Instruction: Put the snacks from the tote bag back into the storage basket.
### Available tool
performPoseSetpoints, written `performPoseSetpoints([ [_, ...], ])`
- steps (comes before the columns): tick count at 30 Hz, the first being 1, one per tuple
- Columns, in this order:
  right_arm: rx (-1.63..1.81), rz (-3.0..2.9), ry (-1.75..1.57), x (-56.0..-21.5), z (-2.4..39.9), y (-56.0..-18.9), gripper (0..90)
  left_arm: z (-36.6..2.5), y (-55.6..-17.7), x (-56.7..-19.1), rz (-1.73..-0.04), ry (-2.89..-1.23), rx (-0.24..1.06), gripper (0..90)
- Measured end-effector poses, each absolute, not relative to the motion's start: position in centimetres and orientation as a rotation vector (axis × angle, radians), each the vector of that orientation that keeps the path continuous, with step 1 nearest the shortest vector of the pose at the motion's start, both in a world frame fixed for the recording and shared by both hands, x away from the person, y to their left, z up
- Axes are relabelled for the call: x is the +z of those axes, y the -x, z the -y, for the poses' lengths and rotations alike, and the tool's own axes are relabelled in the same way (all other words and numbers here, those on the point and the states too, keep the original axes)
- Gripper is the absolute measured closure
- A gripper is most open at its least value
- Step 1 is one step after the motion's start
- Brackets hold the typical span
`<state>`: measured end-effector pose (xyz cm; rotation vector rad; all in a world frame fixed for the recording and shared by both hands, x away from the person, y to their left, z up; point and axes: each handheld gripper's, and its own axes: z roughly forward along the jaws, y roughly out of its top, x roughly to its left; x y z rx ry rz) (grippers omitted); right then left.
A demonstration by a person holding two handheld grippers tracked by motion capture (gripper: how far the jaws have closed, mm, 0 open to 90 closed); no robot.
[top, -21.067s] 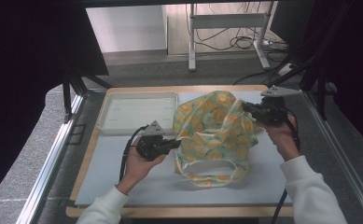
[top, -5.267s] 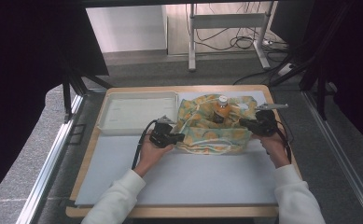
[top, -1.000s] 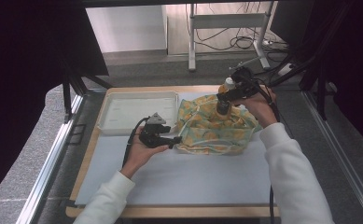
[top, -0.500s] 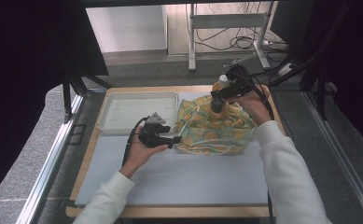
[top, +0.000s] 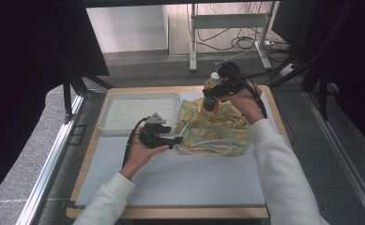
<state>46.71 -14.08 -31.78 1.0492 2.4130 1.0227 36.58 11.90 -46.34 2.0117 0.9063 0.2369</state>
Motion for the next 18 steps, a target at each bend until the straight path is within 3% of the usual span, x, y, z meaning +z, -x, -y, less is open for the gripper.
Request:
performPoseSetpoints([
  [18, 1.069, -2.436, -0.988, -32.1, 10.3, -46.9, 29.8, -12.5, -35.2, -47.2, -0.93, -2.025, 0.242, 32.2],
])
